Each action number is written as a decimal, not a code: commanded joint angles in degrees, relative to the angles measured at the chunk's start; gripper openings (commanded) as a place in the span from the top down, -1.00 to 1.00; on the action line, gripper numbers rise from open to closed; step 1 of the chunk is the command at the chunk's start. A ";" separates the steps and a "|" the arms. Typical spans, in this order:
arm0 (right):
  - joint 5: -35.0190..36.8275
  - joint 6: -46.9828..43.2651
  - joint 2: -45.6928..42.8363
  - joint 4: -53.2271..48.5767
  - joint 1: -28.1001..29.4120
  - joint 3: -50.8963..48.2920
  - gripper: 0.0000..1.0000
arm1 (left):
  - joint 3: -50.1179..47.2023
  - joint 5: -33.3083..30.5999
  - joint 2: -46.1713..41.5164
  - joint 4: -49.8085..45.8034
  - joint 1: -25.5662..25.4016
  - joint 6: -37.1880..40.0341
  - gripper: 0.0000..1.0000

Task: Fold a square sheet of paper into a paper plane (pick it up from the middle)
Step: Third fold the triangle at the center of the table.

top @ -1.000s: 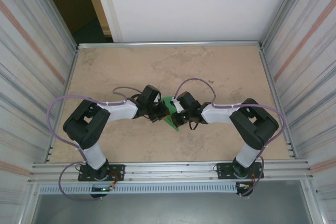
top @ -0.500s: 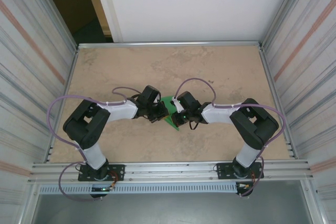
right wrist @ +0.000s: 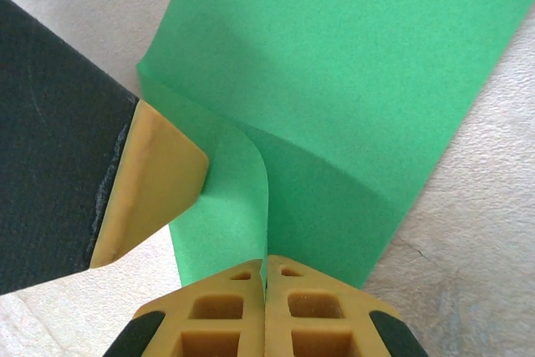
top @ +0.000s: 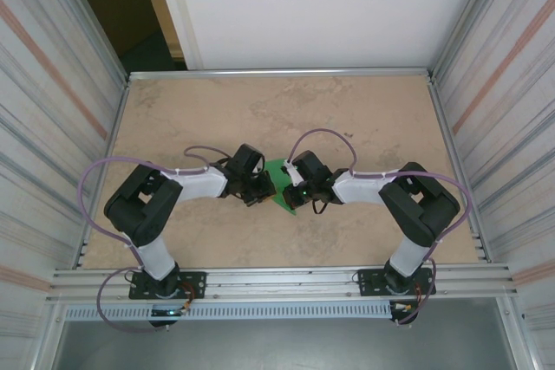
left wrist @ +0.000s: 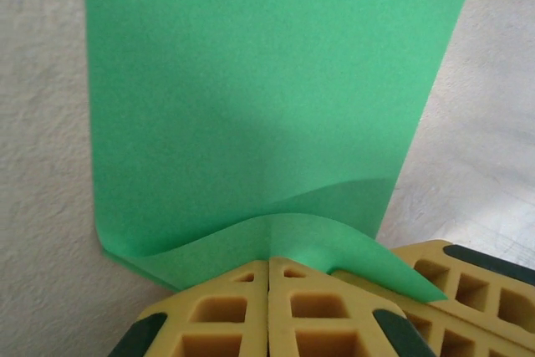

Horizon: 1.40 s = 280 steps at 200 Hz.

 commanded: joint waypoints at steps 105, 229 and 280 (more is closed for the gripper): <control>-0.63 5.46 -0.60 -5.42 -1.38 3.46 0.68 | -3.01 -3.05 0.82 -2.84 -0.21 -0.13 0.88; -10.82 11.18 -13.28 -14.49 -7.07 4.27 0.33 | -5.42 -4.74 1.84 -2.31 -0.35 0.29 0.90; -17.17 11.23 -6.32 -13.61 -4.38 5.47 0.82 | -5.44 -5.07 1.78 -2.66 -0.30 0.10 0.90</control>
